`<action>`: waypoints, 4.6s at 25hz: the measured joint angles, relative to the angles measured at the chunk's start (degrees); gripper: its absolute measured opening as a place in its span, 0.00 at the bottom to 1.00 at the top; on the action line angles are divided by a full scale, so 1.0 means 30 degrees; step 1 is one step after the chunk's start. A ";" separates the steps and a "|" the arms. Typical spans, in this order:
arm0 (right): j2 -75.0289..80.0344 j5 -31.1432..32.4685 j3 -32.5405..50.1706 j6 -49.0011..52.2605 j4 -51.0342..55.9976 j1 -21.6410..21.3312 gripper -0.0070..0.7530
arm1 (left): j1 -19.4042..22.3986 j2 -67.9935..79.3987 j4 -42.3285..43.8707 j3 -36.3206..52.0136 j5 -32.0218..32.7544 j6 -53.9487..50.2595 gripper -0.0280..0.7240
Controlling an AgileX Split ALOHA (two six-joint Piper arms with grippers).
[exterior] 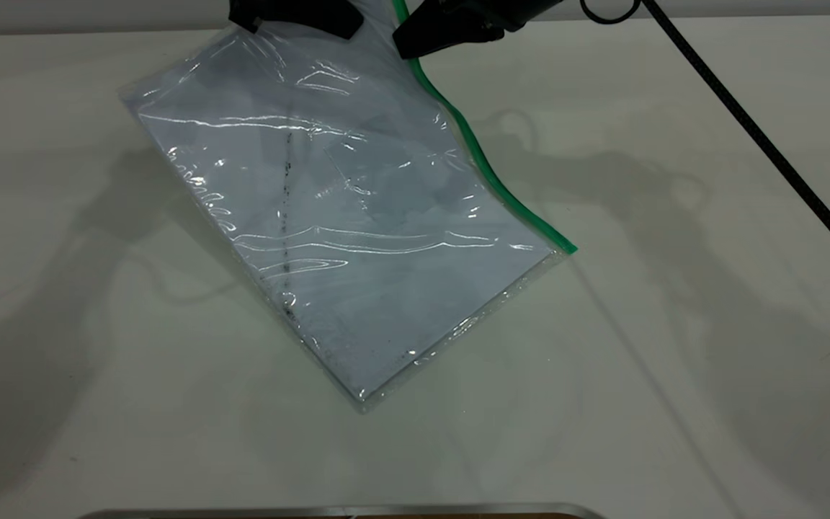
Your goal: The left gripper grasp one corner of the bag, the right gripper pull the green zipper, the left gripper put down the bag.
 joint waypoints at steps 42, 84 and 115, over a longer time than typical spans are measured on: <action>0.2254 -0.0735 0.0183 0.3350 -0.7808 -0.1296 0.08 | 0.2908 -0.0374 -0.7123 0.0047 0.2216 0.3165 0.11; -1.8831 0.9007 0.1010 1.7598 -1.6982 -0.1787 0.38 | 0.1720 -0.6753 0.4969 -0.0129 0.4899 -2.1790 0.66; -3.8139 0.6269 2.3244 2.5683 -2.2869 -0.1787 0.57 | 0.1728 -3.1406 1.5795 2.0064 0.4899 -3.3079 0.61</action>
